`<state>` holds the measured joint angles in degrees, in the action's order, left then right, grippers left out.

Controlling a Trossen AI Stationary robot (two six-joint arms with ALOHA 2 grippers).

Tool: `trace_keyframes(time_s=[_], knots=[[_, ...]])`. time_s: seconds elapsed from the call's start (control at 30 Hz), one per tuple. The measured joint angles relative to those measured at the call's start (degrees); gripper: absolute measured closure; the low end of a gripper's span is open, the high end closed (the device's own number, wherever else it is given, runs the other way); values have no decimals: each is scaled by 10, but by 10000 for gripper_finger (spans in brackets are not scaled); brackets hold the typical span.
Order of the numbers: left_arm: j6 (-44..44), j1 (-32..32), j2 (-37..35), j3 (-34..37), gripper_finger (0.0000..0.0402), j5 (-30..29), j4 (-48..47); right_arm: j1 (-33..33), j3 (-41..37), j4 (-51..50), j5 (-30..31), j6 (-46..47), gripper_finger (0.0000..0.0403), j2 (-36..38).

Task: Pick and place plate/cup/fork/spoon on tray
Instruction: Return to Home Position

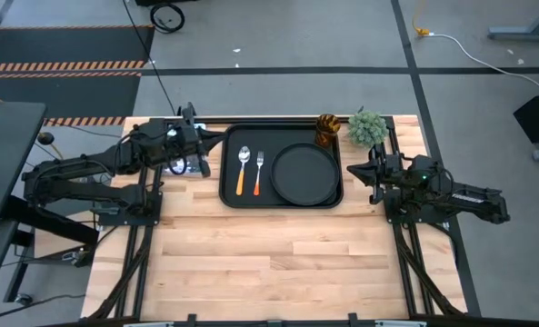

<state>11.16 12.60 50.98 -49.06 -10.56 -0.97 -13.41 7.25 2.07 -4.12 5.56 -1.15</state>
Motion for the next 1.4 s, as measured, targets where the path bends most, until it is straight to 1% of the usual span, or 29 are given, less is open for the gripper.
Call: trace_keyframes(time_s=[0.1,0.27,0.47,0.57,0.63,0.67,0.7,0.77,0.9,1.0,1.13,1.4], knots=[[-10,0,0,0,387,1,-4,0,0,0,0,0,380,0],[-90,-1,0,0,380,3,-5,0,0,0,0,0,379,0],[-164,-1,0,0,383,3,-10,0,0,0,0,0,380,0],[-169,-7,0,1,382,2,-9,0,0,0,0,0,379,0],[-166,-14,2,16,381,2,18,0,0,0,0,0,379,0],[-159,-18,-2,29,381,5,29,0,0,0,0,0,379,0],[-152,-23,-10,48,382,18,43,0,0,0,0,0,379,0],[-150,-34,-29,86,383,54,100,0,0,0,0,0,380,0],[-150,-60,-83,172,382,108,182,0,0,0,0,0,379,0],[-146,-86,-142,241,381,142,211,0,0,1,0,0,379,0],[-145,-112,-231,325,383,145,216,0,0,2,0,0,380,0],[-158,-146,-395,466,382,149,216,0,0,4,0,0,379,0]])
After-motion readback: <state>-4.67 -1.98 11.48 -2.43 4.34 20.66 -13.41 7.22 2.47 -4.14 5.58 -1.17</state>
